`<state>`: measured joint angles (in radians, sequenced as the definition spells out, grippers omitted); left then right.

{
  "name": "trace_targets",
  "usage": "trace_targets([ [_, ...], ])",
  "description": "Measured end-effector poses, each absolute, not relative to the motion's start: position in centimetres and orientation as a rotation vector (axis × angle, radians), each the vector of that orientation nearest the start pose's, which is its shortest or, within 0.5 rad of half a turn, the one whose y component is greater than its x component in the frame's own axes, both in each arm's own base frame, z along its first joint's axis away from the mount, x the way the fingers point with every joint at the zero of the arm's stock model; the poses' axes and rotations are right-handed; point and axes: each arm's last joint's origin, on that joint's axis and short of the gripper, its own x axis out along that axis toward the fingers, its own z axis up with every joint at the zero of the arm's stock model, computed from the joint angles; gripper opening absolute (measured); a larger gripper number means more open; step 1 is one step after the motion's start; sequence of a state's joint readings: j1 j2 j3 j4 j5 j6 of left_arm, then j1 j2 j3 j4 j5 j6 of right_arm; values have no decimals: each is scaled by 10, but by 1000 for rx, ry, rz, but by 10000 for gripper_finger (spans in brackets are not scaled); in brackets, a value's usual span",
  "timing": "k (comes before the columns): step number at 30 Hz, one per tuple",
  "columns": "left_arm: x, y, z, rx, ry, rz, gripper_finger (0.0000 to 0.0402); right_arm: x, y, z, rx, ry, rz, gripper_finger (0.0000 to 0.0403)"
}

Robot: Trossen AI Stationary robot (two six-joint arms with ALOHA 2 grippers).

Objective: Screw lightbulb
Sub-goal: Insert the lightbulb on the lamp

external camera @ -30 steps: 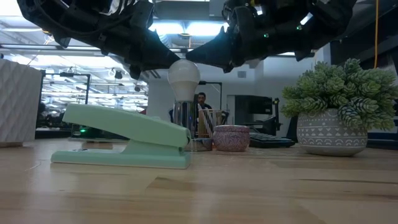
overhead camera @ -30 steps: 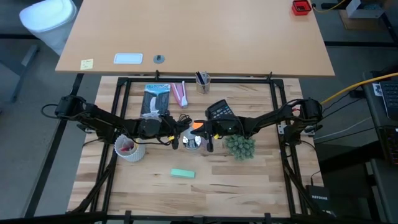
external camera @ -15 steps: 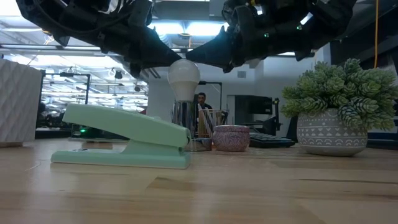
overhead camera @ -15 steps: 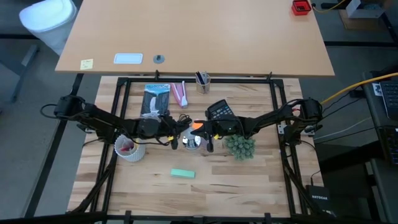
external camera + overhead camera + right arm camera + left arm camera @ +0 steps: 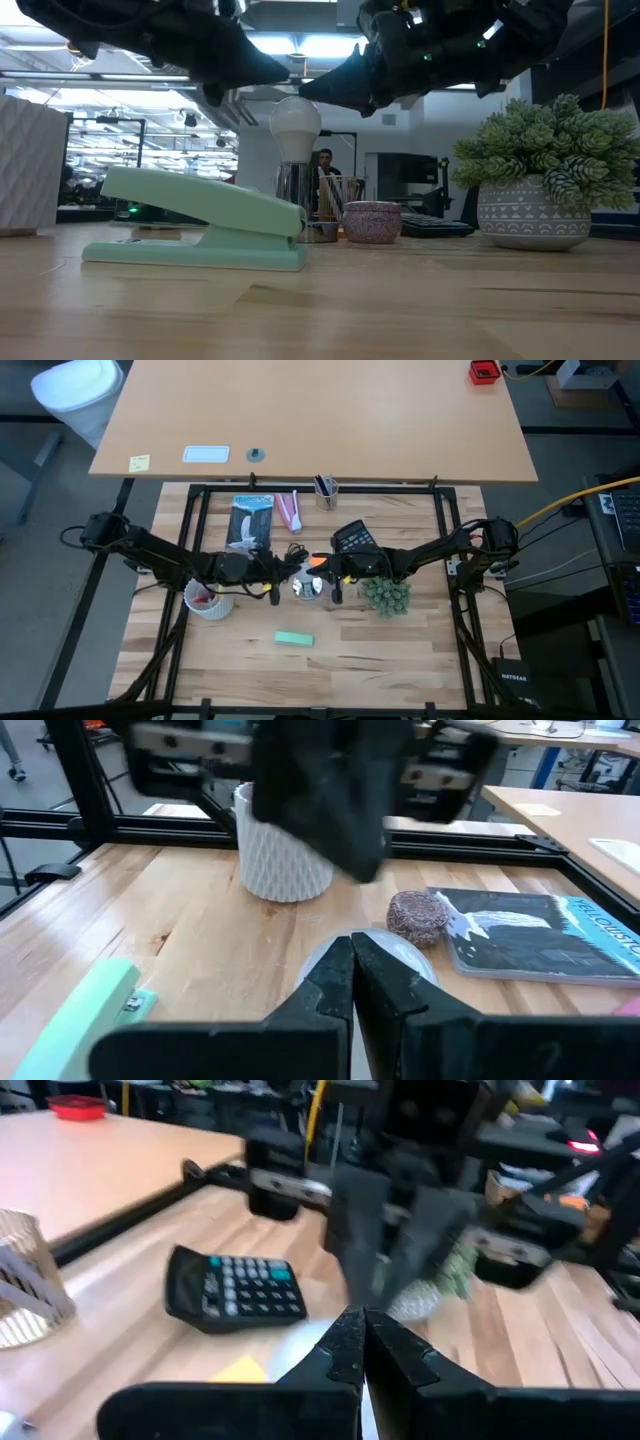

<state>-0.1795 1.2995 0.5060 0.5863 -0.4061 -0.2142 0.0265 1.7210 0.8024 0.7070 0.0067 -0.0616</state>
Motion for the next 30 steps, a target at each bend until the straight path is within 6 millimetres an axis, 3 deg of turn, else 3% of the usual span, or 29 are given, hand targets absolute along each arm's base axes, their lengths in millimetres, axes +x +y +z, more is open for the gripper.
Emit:
trace_targets([
  [11, 249, -52, 197, -148, 268, 190, 0, 350, 9, 186, -65, 212, 26, 12],
  [30, 253, -48, 186, -171, 332, 189, 0, 350, 9, 186, -64, 210, 25, 12],
])
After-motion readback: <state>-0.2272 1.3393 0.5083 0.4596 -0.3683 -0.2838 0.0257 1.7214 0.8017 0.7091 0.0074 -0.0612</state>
